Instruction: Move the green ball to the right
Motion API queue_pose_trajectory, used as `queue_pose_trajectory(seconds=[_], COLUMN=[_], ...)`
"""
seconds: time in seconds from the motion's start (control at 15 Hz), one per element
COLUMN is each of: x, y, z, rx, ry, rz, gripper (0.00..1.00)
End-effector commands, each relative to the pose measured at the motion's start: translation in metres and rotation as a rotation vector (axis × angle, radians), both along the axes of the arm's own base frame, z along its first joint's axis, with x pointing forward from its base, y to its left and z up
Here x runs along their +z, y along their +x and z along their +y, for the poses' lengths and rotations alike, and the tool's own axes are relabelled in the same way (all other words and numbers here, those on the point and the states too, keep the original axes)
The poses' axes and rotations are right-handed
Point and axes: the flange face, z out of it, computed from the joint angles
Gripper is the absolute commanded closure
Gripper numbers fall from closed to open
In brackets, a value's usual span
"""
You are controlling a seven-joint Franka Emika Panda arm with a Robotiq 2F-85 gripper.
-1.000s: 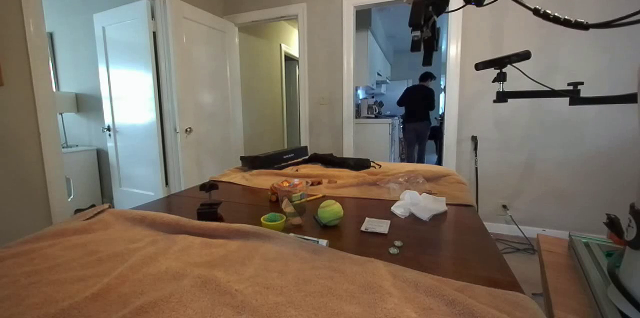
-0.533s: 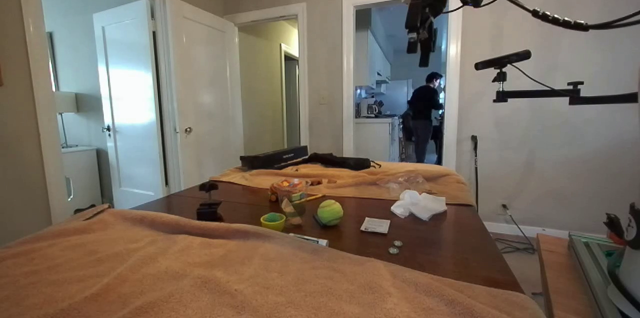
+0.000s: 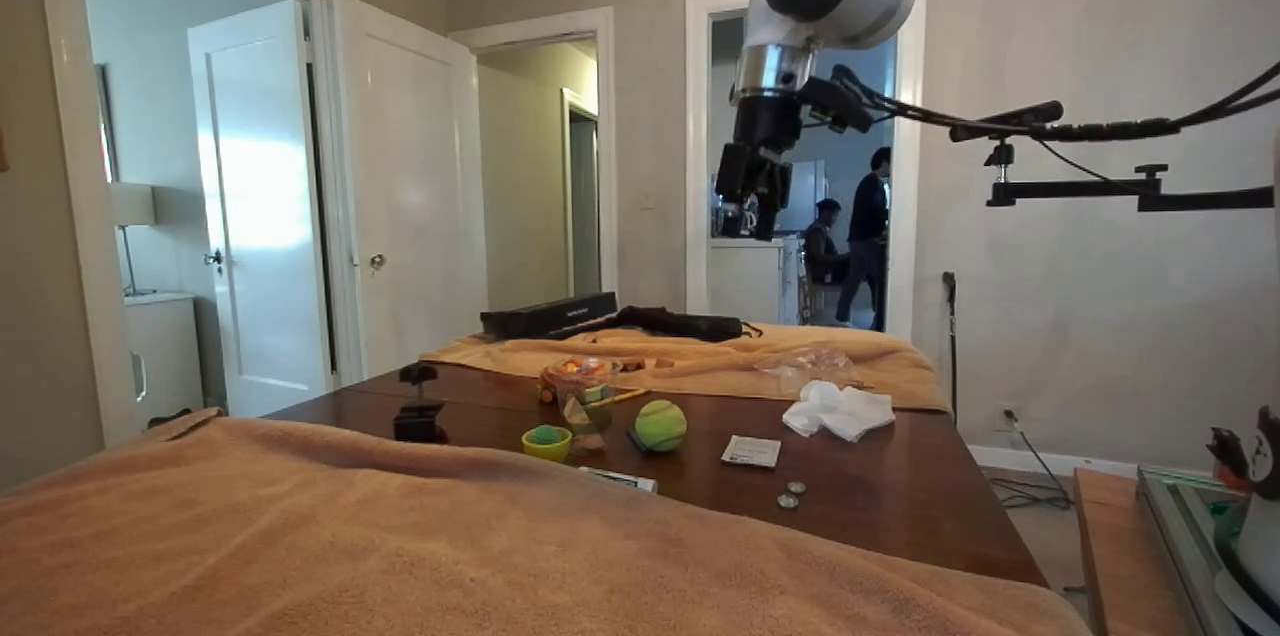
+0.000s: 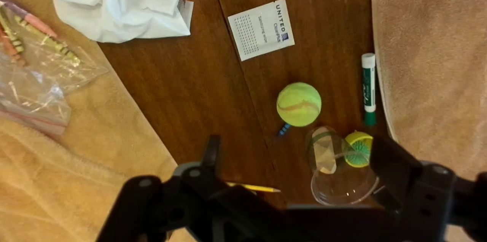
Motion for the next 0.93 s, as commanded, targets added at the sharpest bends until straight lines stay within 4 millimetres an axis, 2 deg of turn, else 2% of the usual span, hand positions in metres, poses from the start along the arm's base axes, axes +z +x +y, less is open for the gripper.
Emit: queue_pose_trajectory(seconds=[0.0,0.33,0.4,0.53,0.73,0.87], x=[-0.055,-0.105,-0.093,-0.102,-0.099,-0.11], y=[0.015,0.028,0.021,0.021,0.022,0.027], z=[0.009,0.004,0.006,0.006,0.006,-0.001], rx=[-0.017,0.042,0.021,0.022,0.022,0.006], ry=[0.005,0.017,0.002,0.002,0.002,-0.009], rz=[0.055,0.046,0.06,0.073,0.067,0.037], gripper=[0.0,0.0,0.0,0.0,0.0,0.0])
